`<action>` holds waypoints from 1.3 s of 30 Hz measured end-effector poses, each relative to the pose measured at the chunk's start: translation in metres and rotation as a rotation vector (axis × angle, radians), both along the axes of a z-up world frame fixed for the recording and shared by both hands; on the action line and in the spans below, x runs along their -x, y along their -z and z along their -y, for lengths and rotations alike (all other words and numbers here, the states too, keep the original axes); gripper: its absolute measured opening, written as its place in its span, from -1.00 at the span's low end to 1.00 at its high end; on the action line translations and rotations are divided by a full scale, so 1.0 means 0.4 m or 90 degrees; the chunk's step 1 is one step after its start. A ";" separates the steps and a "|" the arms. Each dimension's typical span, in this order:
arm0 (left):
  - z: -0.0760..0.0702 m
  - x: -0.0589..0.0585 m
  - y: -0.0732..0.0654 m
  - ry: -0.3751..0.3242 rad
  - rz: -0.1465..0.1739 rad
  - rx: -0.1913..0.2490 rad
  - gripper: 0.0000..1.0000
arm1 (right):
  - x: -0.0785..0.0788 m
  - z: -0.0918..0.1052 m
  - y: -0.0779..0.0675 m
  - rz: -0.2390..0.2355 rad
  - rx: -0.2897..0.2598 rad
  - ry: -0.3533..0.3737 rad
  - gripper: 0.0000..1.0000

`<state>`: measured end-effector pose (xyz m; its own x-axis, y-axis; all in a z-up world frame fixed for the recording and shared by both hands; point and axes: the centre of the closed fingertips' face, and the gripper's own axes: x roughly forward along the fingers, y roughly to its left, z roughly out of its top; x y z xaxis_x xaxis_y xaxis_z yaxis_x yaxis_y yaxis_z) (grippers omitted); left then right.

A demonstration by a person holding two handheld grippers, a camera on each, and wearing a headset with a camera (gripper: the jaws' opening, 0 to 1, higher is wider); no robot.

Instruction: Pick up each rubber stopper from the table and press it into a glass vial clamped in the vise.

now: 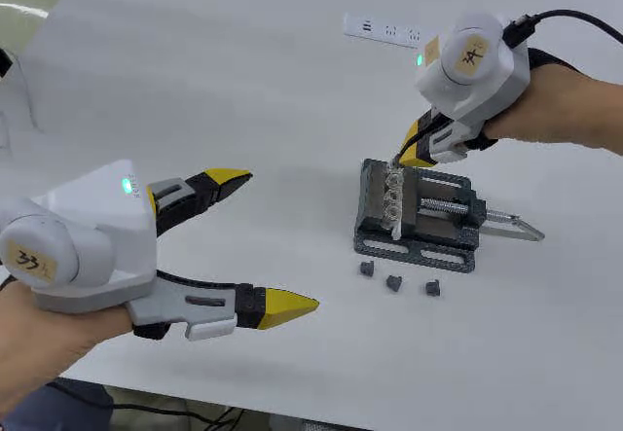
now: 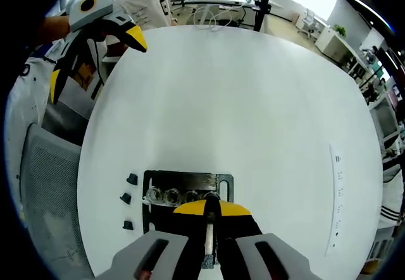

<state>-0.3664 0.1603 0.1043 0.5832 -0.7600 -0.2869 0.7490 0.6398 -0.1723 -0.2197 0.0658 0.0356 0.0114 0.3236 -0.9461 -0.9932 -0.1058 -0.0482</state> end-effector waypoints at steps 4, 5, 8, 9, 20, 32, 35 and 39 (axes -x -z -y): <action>0.003 0.000 -0.001 0.002 0.000 0.000 0.77 | -0.001 0.000 0.003 0.005 0.004 -0.012 -0.99; 0.003 0.000 -0.001 0.002 0.000 0.001 0.77 | -0.001 0.000 0.004 0.006 0.006 -0.014 -0.99; 0.005 -0.001 -0.003 0.003 0.001 0.001 0.77 | 0.002 -0.001 0.004 0.009 0.016 -0.027 -0.99; 0.006 -0.002 -0.005 0.004 0.001 0.001 0.77 | -0.001 -0.001 0.004 0.010 0.021 -0.033 -0.99; 0.012 -0.007 -0.015 0.005 0.005 0.004 0.76 | 0.002 0.003 0.005 0.016 0.042 -0.047 -0.99; 0.010 -0.005 -0.016 0.001 0.006 0.008 0.76 | 0.003 0.002 0.009 0.003 0.049 -0.033 -0.99; 0.009 -0.006 -0.017 0.000 0.008 0.009 0.76 | 0.003 0.002 0.010 0.008 0.055 -0.039 -0.99; 0.010 -0.005 -0.018 0.001 0.008 0.011 0.76 | -0.001 0.001 0.008 0.001 0.053 -0.027 -0.99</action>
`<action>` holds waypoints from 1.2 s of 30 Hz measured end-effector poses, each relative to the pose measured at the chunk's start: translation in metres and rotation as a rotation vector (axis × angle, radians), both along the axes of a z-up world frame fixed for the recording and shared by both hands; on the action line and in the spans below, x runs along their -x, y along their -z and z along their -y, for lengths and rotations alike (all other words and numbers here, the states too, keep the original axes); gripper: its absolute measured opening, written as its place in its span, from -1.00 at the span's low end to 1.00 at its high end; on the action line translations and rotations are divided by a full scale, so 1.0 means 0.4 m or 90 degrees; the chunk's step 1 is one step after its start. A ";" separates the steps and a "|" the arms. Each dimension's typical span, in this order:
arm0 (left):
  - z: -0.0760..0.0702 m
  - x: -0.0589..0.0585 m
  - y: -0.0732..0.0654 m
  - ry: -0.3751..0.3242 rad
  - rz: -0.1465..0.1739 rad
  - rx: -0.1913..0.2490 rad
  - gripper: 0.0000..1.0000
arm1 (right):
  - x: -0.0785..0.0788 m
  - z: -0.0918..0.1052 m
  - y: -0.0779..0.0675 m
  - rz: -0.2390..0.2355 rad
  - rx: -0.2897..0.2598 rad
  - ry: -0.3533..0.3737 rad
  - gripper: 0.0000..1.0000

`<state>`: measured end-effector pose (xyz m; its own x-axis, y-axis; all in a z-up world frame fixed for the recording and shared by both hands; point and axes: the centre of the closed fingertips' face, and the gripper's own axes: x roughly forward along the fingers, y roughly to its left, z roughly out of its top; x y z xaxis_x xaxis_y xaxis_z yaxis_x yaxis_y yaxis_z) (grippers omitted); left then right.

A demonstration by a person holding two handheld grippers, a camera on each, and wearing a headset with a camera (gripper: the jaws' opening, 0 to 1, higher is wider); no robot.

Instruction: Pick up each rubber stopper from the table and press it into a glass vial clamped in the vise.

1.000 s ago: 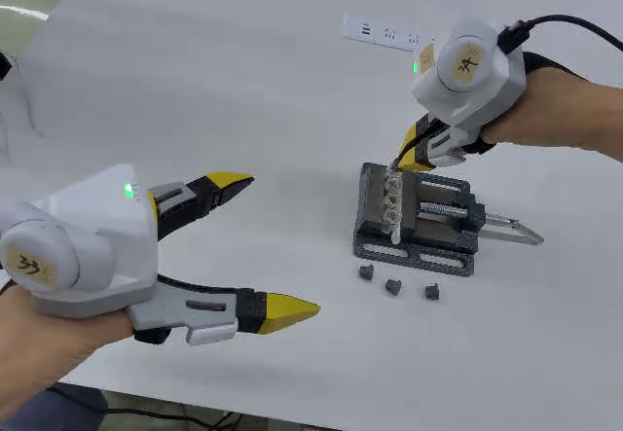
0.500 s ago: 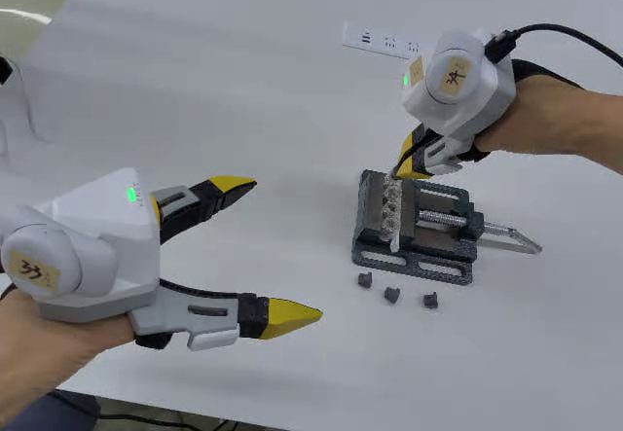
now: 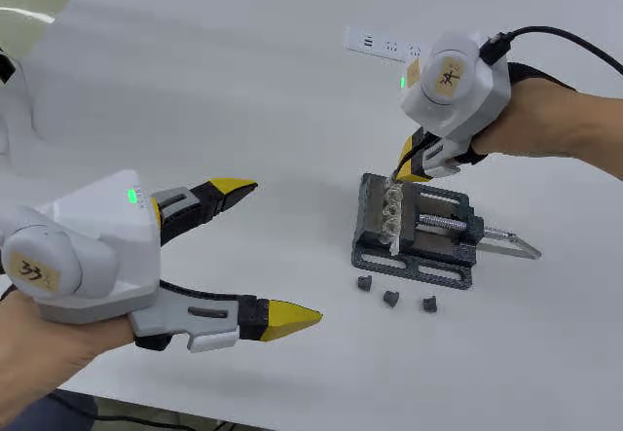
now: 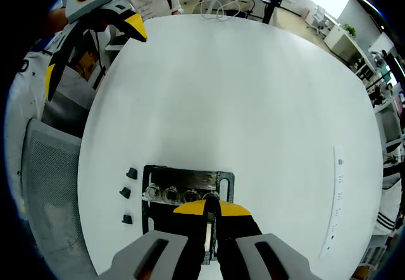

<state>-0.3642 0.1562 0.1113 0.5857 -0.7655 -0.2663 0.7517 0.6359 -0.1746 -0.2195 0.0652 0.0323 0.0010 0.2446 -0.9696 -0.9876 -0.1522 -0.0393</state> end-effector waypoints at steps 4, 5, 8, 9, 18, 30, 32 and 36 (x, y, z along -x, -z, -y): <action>0.000 -0.001 0.000 -0.001 0.001 0.000 0.76 | -0.008 -0.001 0.004 0.001 0.005 -0.002 -1.00; 0.000 -0.002 -0.001 -0.002 0.001 0.002 0.76 | -0.006 -0.002 0.005 0.001 0.007 -0.001 -1.00; -0.001 -0.002 0.000 -0.002 0.001 0.000 0.76 | -0.008 -0.003 0.007 -0.003 0.008 0.005 -1.00; -0.002 -0.002 0.000 -0.002 0.001 0.001 0.76 | -0.007 -0.002 0.007 -0.005 0.007 0.003 -1.00; -0.004 -0.004 -0.003 -0.005 0.003 0.002 0.76 | -0.004 -0.007 0.008 -0.012 0.018 0.001 -1.00; -0.011 -0.004 -0.005 -0.011 0.002 0.002 0.75 | -0.004 -0.007 0.010 -0.018 0.057 -0.004 -1.00; -0.013 -0.005 -0.006 -0.012 0.003 0.003 0.75 | -0.002 -0.005 0.009 -0.017 0.059 -0.004 -1.00; -0.013 -0.005 -0.007 -0.012 0.002 0.004 0.75 | 0.002 -0.002 0.009 -0.016 0.068 -0.010 -1.00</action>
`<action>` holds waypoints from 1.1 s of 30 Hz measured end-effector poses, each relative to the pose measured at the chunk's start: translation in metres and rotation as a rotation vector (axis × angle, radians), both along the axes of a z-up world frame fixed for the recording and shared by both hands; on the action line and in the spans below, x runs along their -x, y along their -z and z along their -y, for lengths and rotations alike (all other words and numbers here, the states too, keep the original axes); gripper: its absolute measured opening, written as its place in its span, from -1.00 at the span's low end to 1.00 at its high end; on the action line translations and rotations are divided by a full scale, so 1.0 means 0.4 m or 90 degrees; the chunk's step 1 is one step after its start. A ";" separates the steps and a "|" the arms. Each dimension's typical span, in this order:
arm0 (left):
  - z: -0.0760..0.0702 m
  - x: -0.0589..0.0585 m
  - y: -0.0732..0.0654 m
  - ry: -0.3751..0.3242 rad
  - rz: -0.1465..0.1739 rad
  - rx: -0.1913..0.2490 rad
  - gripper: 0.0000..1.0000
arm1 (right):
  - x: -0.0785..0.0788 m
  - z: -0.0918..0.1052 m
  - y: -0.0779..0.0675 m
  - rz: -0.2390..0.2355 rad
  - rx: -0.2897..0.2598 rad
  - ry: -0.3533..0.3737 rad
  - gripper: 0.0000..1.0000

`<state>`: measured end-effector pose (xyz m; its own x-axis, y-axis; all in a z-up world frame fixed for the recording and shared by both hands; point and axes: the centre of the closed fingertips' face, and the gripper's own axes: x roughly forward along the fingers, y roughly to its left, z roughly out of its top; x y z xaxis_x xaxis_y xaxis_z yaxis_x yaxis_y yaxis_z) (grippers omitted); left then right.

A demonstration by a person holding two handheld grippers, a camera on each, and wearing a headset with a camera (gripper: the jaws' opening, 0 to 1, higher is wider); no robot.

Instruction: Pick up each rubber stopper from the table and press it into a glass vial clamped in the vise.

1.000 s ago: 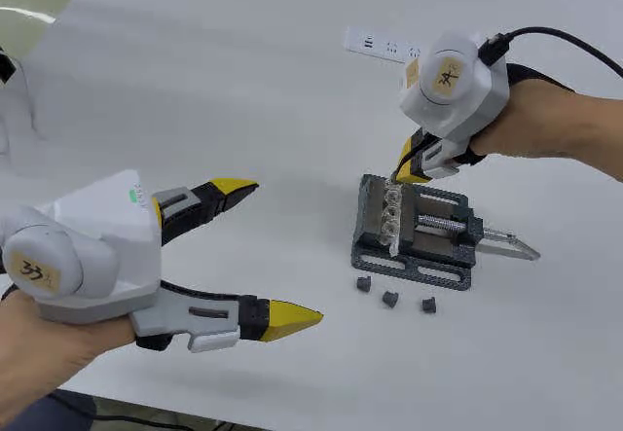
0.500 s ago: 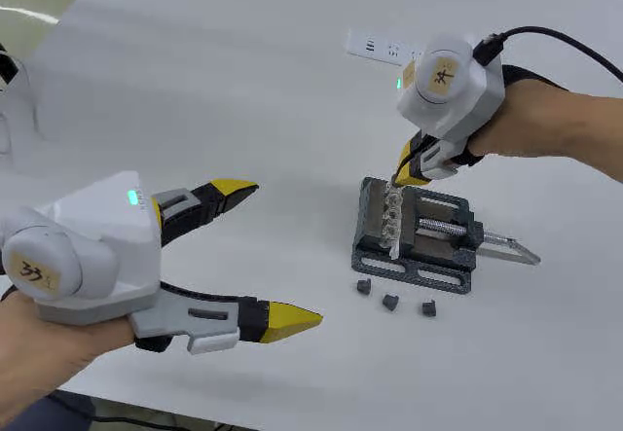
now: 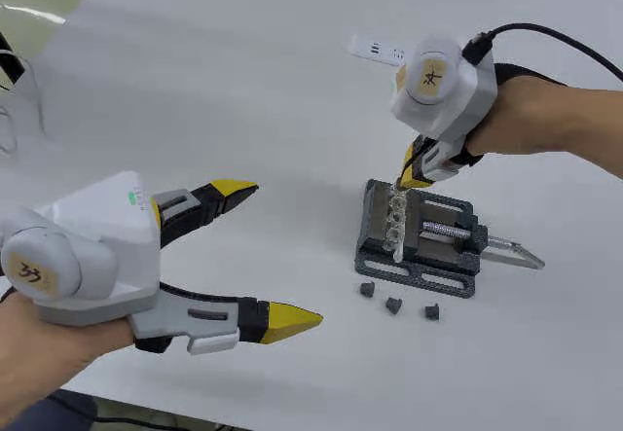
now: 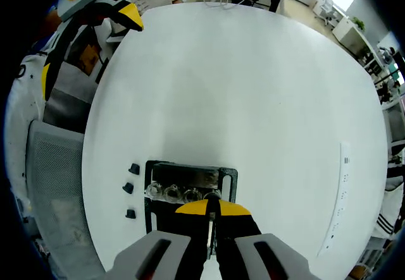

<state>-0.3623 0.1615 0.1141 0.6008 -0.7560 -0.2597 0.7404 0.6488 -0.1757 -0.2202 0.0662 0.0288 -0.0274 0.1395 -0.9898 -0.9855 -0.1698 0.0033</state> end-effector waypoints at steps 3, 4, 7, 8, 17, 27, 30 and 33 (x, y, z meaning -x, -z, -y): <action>-0.001 -0.001 -0.001 -0.002 0.000 0.000 0.75 | -0.002 0.000 0.002 -0.002 -0.001 0.001 -1.00; -0.001 -0.001 -0.001 -0.002 0.001 -0.001 0.75 | -0.002 0.000 0.002 -0.002 -0.002 0.002 -1.00; 0.001 0.002 0.000 -0.001 -0.002 -0.002 0.75 | -0.004 -0.002 0.006 -0.001 0.001 0.000 -1.00; 0.001 0.002 0.001 0.000 -0.002 -0.003 0.75 | -0.004 -0.003 0.007 0.000 0.005 -0.002 -1.00; 0.002 -0.002 -0.004 -0.002 0.001 -0.002 0.74 | -0.008 0.003 0.006 0.009 0.024 -0.014 -1.00; -0.004 -0.001 -0.003 -0.004 0.003 -0.003 0.74 | -0.007 0.002 0.009 0.009 -0.003 0.001 -1.00; -0.002 0.000 -0.003 -0.003 0.005 -0.005 0.74 | -0.003 0.001 0.009 0.015 -0.012 -0.002 -1.00; 0.000 -0.001 -0.004 -0.001 0.007 -0.005 0.75 | 0.000 0.000 0.008 0.017 -0.025 0.005 -1.00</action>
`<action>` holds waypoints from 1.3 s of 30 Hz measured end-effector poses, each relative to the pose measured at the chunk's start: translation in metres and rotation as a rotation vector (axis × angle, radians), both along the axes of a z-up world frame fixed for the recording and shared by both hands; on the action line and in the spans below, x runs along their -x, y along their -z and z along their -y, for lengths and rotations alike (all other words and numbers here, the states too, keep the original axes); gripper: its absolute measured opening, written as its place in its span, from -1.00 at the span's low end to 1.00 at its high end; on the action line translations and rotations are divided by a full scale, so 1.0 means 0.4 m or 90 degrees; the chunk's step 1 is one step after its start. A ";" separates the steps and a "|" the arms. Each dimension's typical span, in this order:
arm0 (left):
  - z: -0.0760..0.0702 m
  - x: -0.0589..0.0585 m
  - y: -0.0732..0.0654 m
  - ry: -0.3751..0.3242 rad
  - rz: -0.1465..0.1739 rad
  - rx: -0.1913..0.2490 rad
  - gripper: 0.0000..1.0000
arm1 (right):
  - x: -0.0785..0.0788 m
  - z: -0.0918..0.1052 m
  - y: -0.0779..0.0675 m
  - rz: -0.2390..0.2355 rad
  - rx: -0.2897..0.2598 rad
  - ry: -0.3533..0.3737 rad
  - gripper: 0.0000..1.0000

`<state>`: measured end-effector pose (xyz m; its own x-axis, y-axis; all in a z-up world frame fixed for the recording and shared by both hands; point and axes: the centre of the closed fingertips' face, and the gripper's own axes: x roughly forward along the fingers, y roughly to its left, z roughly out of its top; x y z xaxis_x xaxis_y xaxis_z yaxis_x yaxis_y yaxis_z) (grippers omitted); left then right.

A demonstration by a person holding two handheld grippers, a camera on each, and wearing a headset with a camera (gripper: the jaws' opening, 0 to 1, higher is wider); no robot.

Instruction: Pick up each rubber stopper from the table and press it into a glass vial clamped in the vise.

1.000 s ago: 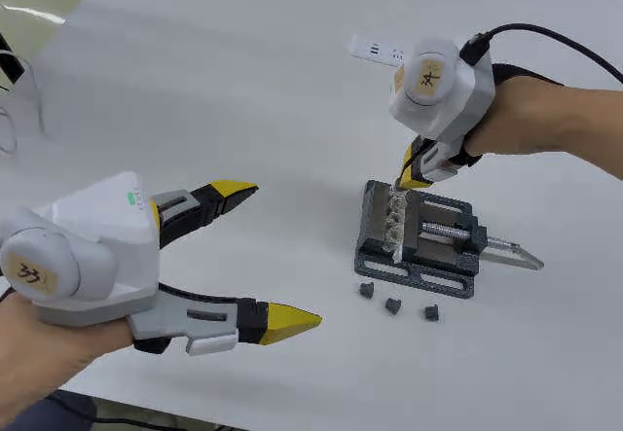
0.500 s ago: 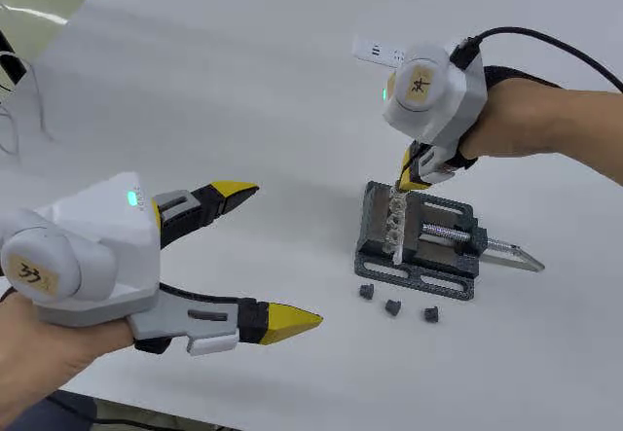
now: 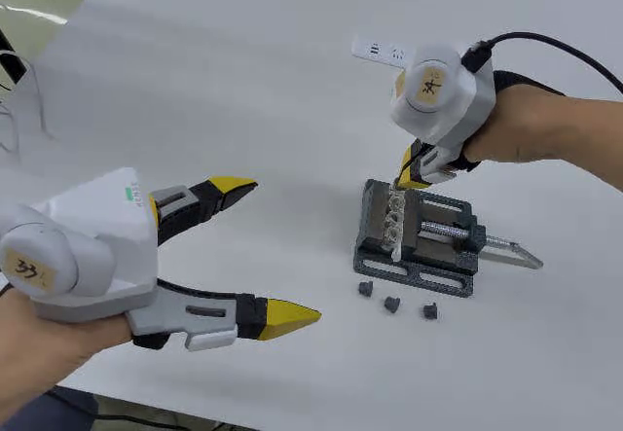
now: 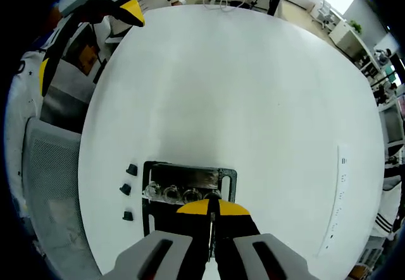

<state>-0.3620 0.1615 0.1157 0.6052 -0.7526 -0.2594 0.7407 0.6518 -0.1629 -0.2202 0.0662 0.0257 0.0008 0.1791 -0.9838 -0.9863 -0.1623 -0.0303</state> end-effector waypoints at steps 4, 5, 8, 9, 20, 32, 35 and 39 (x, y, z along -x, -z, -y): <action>0.005 0.004 -0.004 0.005 0.002 -0.003 0.74 | -0.003 -0.005 0.001 0.002 -0.005 0.002 -1.00; 0.005 0.005 -0.004 0.005 0.003 -0.004 0.75 | -0.002 -0.005 0.001 0.003 -0.003 0.001 -1.00; 0.005 0.009 -0.010 0.004 0.006 -0.005 0.75 | -0.001 -0.003 0.001 -0.001 -0.010 0.014 -1.00; 0.004 0.010 -0.014 0.004 0.008 -0.006 0.75 | 0.000 -0.002 0.000 0.000 -0.016 0.019 -1.00; 0.001 0.025 -0.016 0.005 0.007 -0.011 0.75 | -0.001 -0.003 -0.008 0.010 -0.043 0.043 -1.00; -0.008 0.027 -0.014 -0.005 0.004 -0.008 0.75 | -0.004 -0.006 -0.011 0.004 -0.066 0.045 -1.00; -0.003 0.027 -0.014 -0.002 0.004 -0.007 0.75 | 0.000 -0.004 -0.014 0.004 -0.070 0.046 -1.00; 0.002 0.025 -0.014 0.004 0.004 -0.008 0.74 | 0.001 -0.005 -0.019 0.001 -0.078 0.054 -1.00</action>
<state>-0.3720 0.1606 0.1215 0.6019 -0.7534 -0.2648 0.7460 0.6488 -0.1504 -0.2207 0.0681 0.0332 0.0224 0.2974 -0.9545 -0.9962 -0.0741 -0.0465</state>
